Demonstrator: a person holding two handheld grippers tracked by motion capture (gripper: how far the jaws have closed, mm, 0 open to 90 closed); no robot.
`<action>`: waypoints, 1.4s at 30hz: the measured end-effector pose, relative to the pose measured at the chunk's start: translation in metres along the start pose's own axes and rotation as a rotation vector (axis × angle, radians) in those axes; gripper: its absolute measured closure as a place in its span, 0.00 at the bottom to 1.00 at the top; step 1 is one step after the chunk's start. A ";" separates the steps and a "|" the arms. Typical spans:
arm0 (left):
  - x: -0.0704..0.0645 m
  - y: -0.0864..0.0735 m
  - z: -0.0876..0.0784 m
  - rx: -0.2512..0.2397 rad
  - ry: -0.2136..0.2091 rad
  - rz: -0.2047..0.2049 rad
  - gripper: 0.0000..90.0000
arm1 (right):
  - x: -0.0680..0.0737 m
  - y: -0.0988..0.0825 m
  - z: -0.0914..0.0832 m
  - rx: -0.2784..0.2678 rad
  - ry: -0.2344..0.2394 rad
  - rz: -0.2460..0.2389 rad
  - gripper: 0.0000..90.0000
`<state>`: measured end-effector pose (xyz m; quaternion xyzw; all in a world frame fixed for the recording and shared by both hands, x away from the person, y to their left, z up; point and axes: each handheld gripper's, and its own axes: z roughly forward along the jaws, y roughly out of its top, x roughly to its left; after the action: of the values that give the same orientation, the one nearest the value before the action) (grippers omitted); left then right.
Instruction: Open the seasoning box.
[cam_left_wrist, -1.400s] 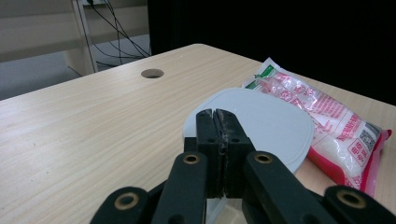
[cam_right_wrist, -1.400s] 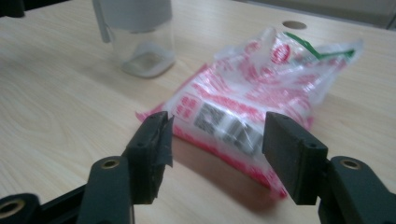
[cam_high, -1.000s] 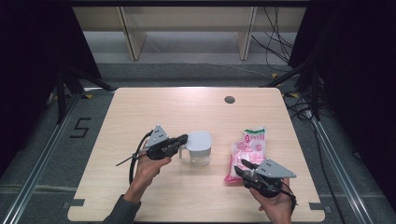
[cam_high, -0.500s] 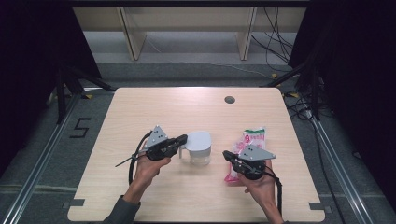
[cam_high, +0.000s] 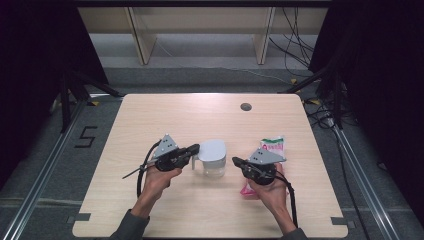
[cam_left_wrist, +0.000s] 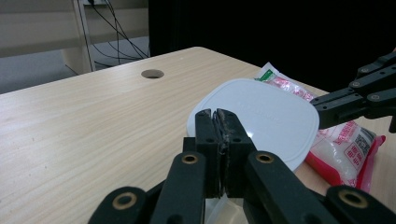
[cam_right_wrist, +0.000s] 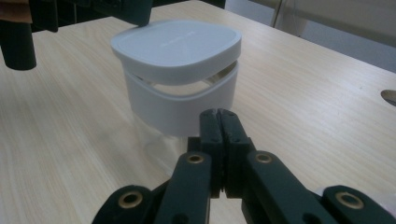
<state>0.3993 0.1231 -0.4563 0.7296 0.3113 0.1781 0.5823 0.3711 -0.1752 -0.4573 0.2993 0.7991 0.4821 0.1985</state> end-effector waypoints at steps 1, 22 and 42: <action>0.000 0.000 0.000 -0.001 0.001 -0.003 0.97 | 0.002 0.003 0.002 0.005 -0.004 -0.026 1.00; 0.002 -0.001 -0.001 -0.002 -0.006 -0.003 0.95 | 0.005 0.019 0.007 -0.004 0.028 -0.029 1.00; 0.003 -0.001 -0.004 0.009 -0.010 -0.006 0.90 | 0.008 0.026 0.013 0.013 0.015 -0.067 1.00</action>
<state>0.3990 0.1282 -0.4562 0.7322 0.3112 0.1714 0.5810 0.3809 -0.1523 -0.4400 0.2701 0.8133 0.4720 0.2067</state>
